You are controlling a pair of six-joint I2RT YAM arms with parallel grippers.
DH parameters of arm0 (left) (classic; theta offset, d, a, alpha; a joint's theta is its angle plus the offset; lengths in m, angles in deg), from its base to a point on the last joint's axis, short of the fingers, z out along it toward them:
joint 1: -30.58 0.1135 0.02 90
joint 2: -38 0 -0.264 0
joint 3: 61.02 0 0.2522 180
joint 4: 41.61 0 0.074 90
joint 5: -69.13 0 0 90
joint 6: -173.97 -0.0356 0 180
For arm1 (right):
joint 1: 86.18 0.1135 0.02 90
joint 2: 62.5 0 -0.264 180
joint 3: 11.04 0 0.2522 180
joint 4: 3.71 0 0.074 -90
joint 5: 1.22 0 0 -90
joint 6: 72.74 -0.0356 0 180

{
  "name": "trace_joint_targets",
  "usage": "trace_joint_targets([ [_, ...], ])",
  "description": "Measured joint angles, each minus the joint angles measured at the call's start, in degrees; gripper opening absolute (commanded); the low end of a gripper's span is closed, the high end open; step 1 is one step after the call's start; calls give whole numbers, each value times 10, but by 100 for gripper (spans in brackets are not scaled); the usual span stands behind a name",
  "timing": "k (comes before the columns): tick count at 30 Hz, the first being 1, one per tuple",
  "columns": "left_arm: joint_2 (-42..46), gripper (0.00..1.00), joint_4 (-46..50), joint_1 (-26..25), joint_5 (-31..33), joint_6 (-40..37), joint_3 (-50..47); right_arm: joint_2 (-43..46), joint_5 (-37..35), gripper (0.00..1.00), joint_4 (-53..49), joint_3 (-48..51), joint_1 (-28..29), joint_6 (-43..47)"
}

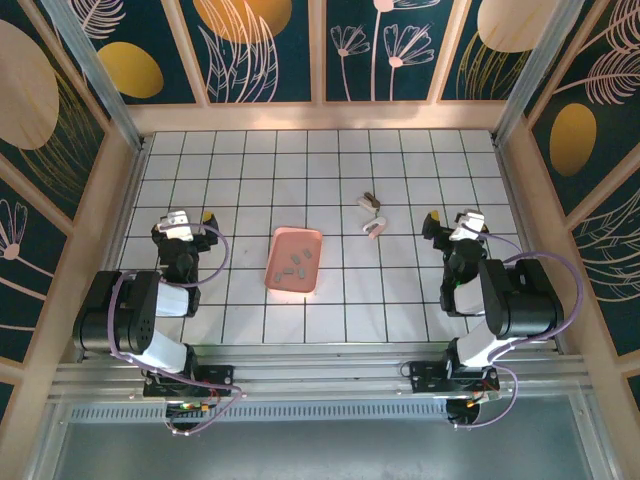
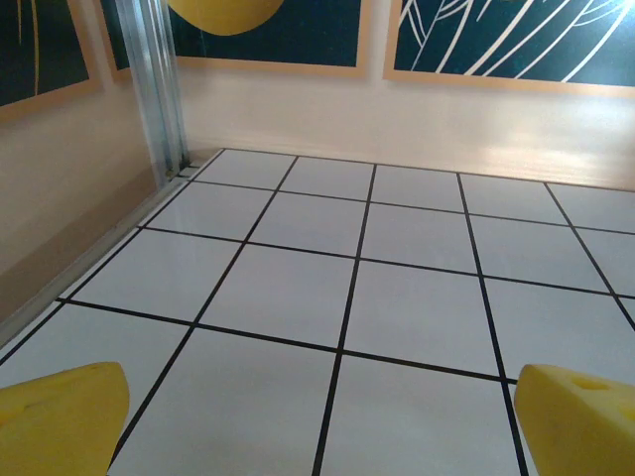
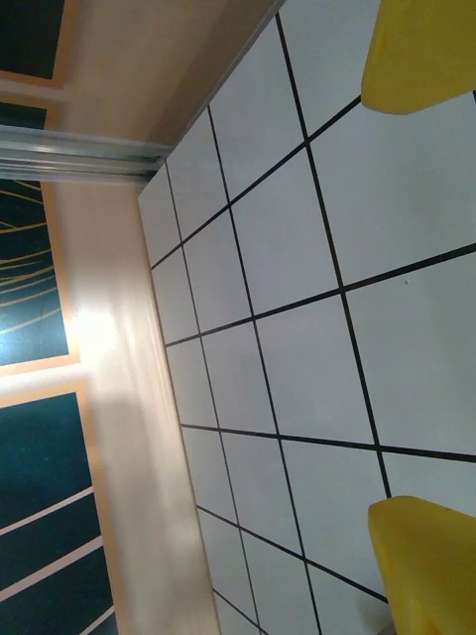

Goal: Load the staples into the stapler

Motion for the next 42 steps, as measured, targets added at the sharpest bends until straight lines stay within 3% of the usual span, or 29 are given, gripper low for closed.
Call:
trace_joint_targets([
  [37, 0, 99, 0, 0, -1, 0, 0, 0, 0, 99, 0, 0, -1, 0],
  [42, 15, 96, 48, 0, -27, -6, 16, 0, 0, 99, 0, 0, -1, 0],
])
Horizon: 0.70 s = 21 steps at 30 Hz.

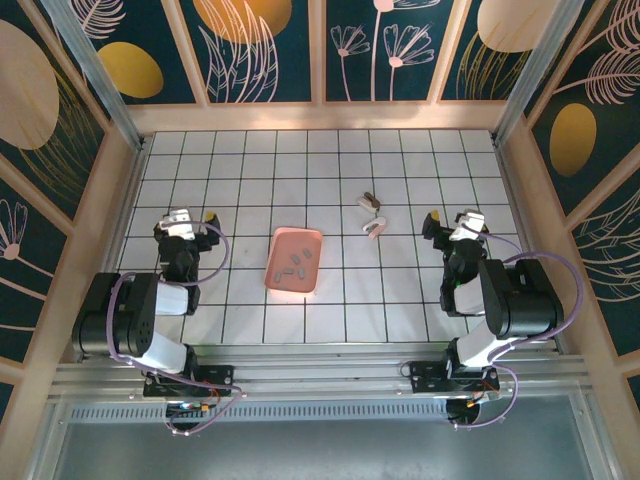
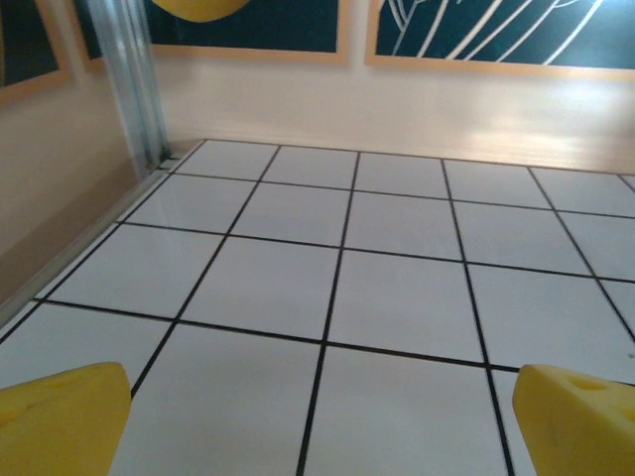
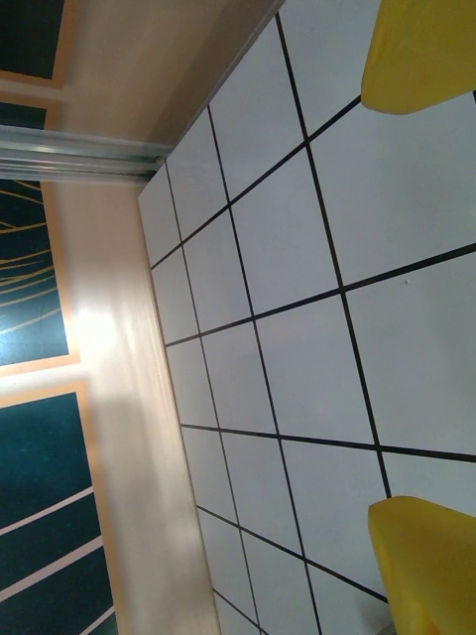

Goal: Load the staples into the stapler

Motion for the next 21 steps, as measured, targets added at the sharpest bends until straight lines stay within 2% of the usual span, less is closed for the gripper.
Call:
trace_joint_targets([
  [11, 136, 83, 169, 0, -59, 2, 64, 0, -9, 99, 0, 1, -5, -2],
  [17, 167, 80, 288, -9, -101, 16, 132, 12, -18, 99, 17, 31, 17, 11],
  [21, 166, 78, 368, -44, -115, 14, 184, 116, -43, 99, -93, 6, 39, 20],
])
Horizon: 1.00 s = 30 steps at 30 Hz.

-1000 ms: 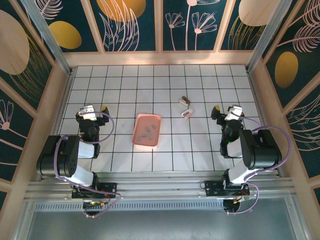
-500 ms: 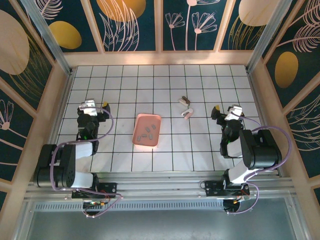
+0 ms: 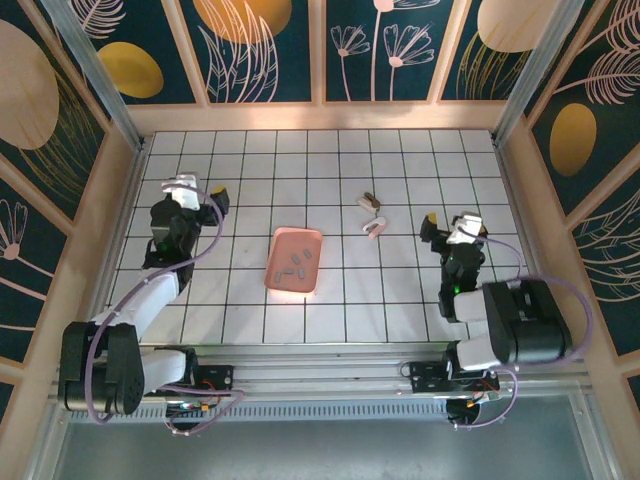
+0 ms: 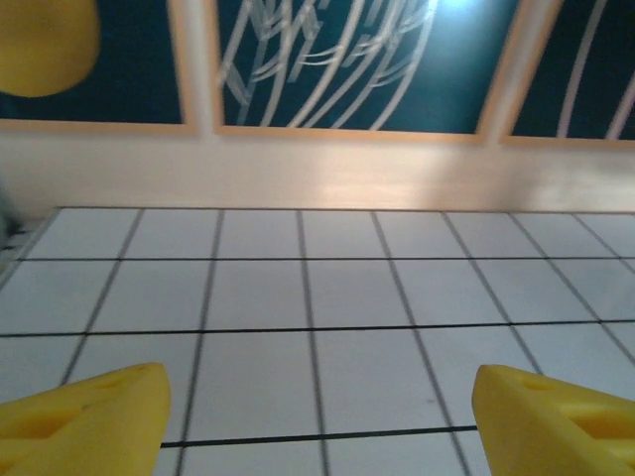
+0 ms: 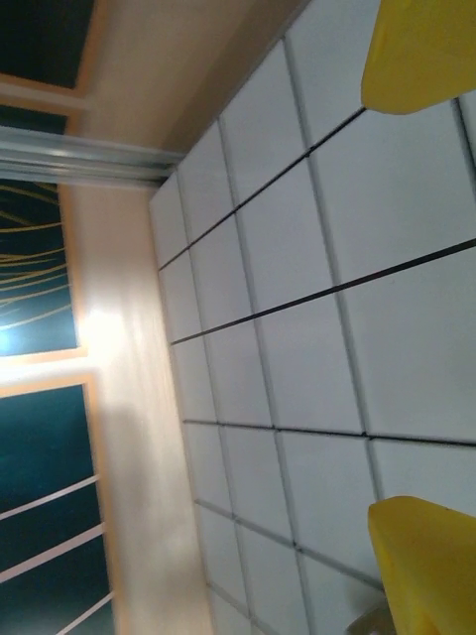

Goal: Load the staples into the stapler

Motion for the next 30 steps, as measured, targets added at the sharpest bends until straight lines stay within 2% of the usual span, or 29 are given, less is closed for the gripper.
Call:
trace_joint_targets([
  [4, -17, 73, 61, -30, -30, -3, 47, 86, 9, 99, -193, -126, 3, -5],
  [7, -38, 72, 107, -39, -42, -3, 78, 101, 38, 99, -329, -221, 4, -26],
  [11, -55, 72, 167, -50, -43, 1, 111, 81, 68, 99, -508, -336, 14, -83],
  [16, -63, 72, 222, -62, -28, 8, 136, -14, 81, 99, -704, -466, 61, -165],
  [19, -67, 72, 238, -66, -18, 12, 141, -68, 83, 96, -783, -504, 99, -214],
  [24, -76, 73, 250, -66, -15, 19, 141, -149, 93, 93, -852, -533, 152, -285],
  [30, -84, 73, 252, -66, -16, 24, 141, -229, 95, 90, -884, -574, 167, -328],
])
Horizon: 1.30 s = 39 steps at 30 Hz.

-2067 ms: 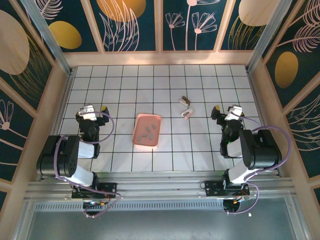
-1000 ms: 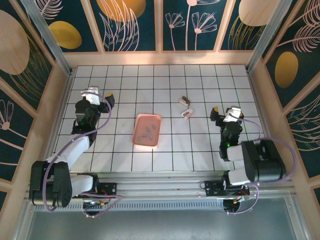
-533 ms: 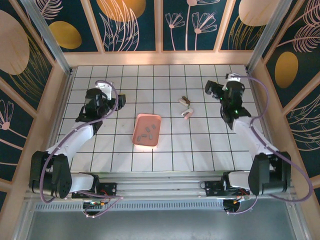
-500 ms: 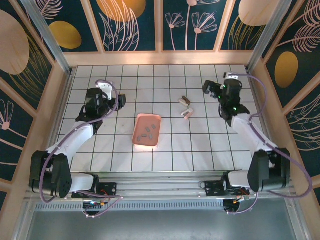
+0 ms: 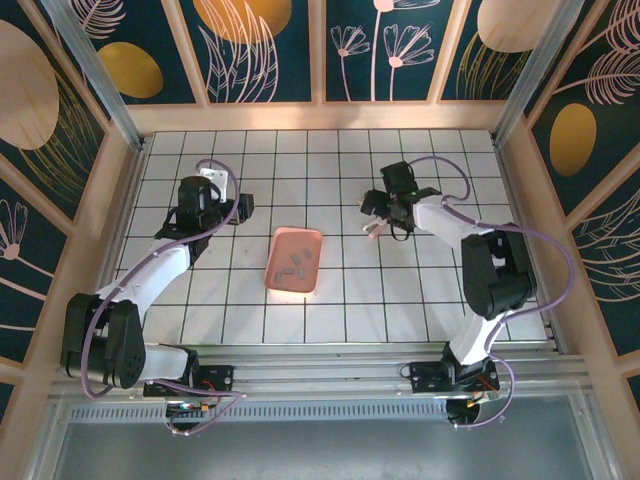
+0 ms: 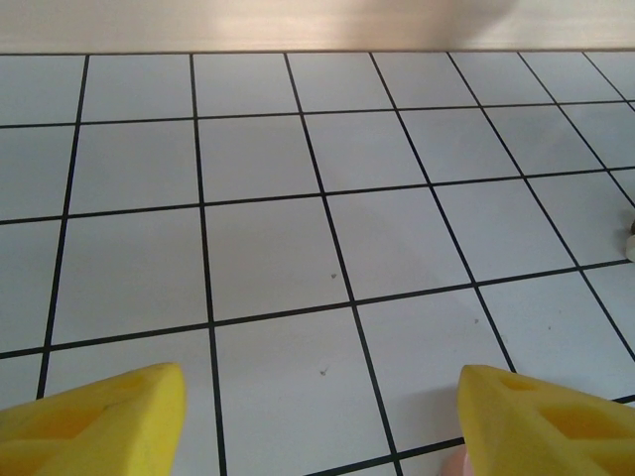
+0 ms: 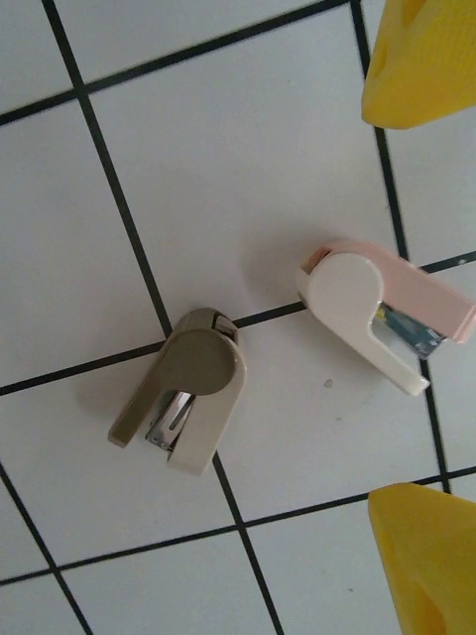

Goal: Load the staples into the stapler

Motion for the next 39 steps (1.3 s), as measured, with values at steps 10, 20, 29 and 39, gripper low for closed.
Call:
trace_joint_targets([
  [10, -5, 74, 0, 0, -1, 3, 0, -84, 11, 80, -1, -46, 5, -28],
  [20, -12, 74, 0, 0, -2, 3, 0, -134, -22, 66, -45, -90, 32, -26],
  [29, -13, 73, 0, 0, -2, 3, 0, -134, -45, 56, -66, -88, 35, -23],
  [39, -10, 72, -6, 0, -5, 3, -3, -88, -56, 38, -24, -17, 39, -19],
])
